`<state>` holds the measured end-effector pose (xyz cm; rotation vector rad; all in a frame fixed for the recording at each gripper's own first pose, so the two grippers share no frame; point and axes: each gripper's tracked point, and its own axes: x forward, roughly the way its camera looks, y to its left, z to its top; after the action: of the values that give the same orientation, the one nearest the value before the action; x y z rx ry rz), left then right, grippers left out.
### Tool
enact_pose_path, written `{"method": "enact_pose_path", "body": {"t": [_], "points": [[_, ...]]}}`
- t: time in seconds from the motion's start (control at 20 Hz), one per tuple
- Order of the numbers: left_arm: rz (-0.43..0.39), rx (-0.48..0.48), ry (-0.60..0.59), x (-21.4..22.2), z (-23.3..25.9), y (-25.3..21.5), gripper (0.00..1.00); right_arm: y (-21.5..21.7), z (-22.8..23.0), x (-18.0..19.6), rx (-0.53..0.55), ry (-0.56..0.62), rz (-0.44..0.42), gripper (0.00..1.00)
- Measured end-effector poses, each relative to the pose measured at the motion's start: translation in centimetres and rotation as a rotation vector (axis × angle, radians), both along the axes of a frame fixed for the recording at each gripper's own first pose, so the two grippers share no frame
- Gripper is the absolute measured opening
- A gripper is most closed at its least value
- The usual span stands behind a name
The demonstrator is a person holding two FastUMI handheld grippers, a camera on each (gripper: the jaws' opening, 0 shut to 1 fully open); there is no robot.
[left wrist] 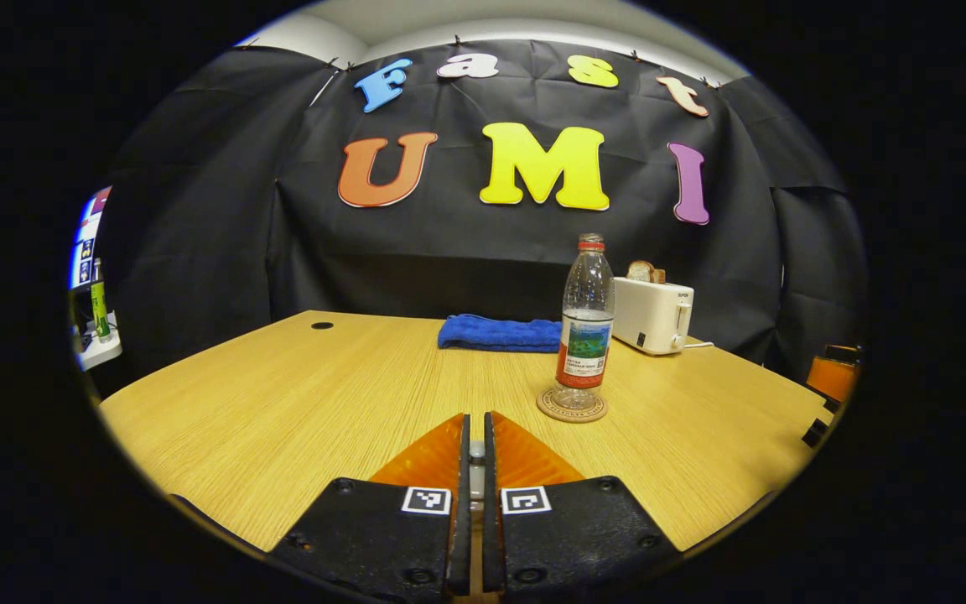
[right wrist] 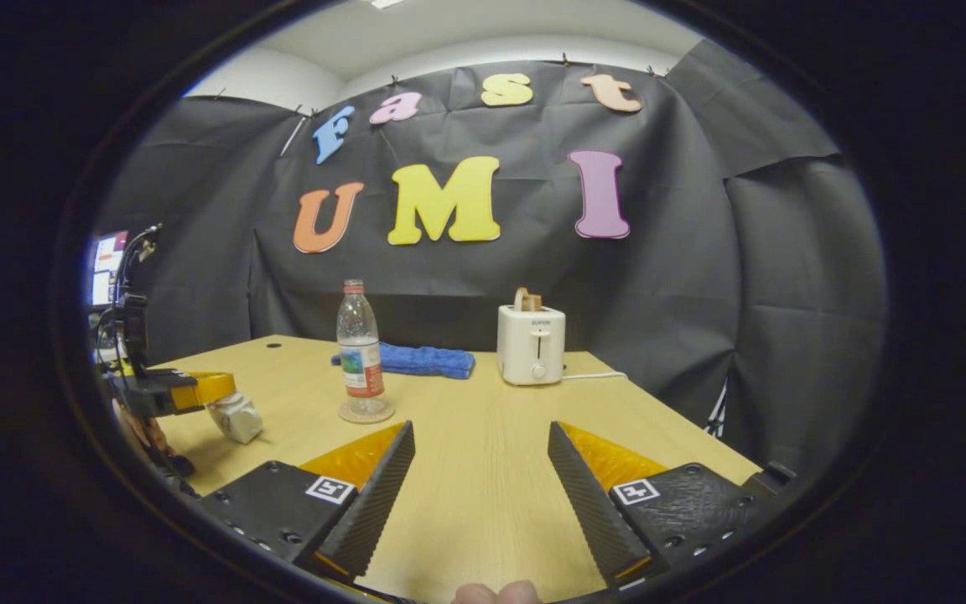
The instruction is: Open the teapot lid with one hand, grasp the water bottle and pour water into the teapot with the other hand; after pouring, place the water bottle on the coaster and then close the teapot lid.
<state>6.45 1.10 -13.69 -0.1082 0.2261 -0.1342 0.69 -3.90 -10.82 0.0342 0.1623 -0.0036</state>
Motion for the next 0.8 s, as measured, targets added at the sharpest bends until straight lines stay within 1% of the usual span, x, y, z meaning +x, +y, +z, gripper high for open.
{"method": "enact_pose_path", "body": {"t": [0.05, 0.15, 0.2, 0.25, 0.4, 0.55, 0.7, 0.8], "points": [[0.023, 0.011, -0.004, 0.0, 0.2, 0.6, 0.09, 0.0, 0.3, -0.1, 0.004, -0.007, -0.001, 0.95], [0.053, 0.033, -0.007, -0.3, 1.1, 1.0, 0.55, -0.2, 1.0, -0.2, 0.010, -0.029, -0.004, 0.95], [0.089, 0.049, -0.028, -0.7, 2.2, 1.6, 0.77, -0.2, 1.7, -0.1, 0.012, -0.049, -0.002, 0.96], [0.101, 0.049, -0.060, -0.8, 3.7, 1.7, 1.00, -0.4, 2.4, 0.2, 0.014, -0.071, -0.005, 0.96], [0.085, 0.021, -0.137, -1.8, 8.3, 0.2, 1.00, 0.1, 4.2, 0.8, 0.035, -0.113, -0.007, 0.95], [0.109, 0.013, -0.190, -3.1, 11.8, -0.7, 0.99, 0.2, 4.7, 1.1, 0.033, -0.140, -0.021, 0.96], [0.070, -0.003, -0.225, -4.9, 13.4, -2.8, 0.99, 0.5, 4.4, 0.7, 0.072, -0.120, -0.014, 0.96], [0.067, 0.015, -0.239, -5.8, 13.9, -3.0, 0.99, 0.6, 4.8, 0.5, 0.064, -0.114, -0.004, 0.95]]}}
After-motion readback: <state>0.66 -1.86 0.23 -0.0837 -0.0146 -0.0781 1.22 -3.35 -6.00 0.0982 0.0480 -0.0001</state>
